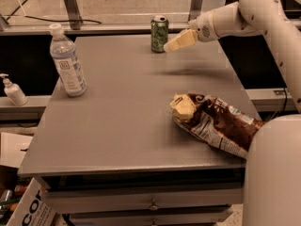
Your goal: Pick green can
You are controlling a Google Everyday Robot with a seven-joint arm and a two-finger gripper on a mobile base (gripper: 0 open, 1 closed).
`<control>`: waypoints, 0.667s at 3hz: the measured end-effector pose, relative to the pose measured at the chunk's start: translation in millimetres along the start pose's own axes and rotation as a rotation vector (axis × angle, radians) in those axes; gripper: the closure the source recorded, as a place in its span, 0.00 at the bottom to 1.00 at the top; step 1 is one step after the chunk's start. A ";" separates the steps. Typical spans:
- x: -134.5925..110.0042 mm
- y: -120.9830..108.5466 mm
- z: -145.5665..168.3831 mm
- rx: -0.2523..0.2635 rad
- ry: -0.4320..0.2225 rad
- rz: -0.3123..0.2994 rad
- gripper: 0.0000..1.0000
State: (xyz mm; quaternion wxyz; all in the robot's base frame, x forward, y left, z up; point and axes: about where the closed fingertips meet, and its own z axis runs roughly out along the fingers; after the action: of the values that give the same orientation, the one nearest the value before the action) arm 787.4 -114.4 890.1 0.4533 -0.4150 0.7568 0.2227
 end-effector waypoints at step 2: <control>-14.0 -19.2 52.0 -0.023 -0.003 0.005 0.00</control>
Offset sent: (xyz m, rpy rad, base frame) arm 0.0881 0.0335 -0.0108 0.0011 0.0237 0.0185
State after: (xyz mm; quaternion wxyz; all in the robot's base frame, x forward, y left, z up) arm 832.8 -82.0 877.6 0.4490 -0.4179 0.7546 0.2332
